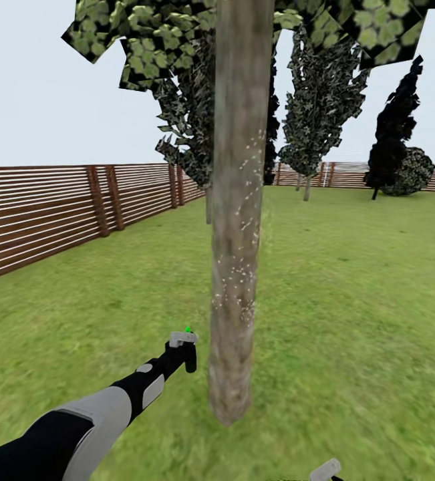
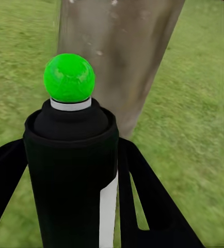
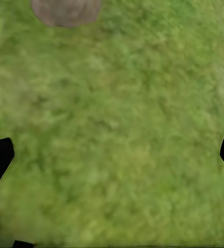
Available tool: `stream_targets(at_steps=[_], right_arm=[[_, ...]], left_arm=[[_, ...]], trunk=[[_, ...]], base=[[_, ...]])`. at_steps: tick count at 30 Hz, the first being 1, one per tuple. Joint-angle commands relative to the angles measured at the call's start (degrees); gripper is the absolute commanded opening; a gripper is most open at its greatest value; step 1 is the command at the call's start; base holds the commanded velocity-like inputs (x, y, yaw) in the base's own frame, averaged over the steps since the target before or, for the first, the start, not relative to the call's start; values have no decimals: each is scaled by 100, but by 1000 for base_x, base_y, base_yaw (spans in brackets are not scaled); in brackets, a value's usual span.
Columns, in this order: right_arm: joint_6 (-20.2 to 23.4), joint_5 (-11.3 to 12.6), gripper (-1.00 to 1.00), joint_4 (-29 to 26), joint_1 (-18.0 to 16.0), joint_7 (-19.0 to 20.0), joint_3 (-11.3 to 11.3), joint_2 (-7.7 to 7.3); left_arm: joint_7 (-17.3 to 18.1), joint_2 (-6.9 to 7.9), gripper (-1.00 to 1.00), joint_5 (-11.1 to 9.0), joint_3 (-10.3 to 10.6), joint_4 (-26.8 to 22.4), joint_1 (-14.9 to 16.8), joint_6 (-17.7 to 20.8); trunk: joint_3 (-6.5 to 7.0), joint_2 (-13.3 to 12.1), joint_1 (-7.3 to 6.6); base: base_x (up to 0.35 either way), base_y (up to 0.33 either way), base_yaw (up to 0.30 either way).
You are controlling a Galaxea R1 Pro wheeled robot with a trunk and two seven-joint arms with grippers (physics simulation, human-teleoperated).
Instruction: In the garden, pick up the pesticide atomizer on the floor and spray pesticide onto both trees until each tree trunk is fully covered.
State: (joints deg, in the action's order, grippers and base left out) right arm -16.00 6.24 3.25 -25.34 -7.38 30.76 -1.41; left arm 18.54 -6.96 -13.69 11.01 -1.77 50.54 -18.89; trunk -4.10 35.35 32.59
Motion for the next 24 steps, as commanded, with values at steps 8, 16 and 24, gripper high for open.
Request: stream_targets(at_steps=[8,16,24], right_arm=[[0,0,100,0,2,0,0,0],[0,-1,100,0,2,0,0,0],[0,0,100,0,3,0,0,0]], left_arm=[[0,1,-100,1,-2,0,0,0],[0,1,-100,0,-2,-1,0,0],[0,2,-100,2,-2,-1,0,0]], trunk=[[30,0,0],[60,0,0],[87,0,0]], base=[[0,350,-267],[0,350,-271],[0,350,-273]])
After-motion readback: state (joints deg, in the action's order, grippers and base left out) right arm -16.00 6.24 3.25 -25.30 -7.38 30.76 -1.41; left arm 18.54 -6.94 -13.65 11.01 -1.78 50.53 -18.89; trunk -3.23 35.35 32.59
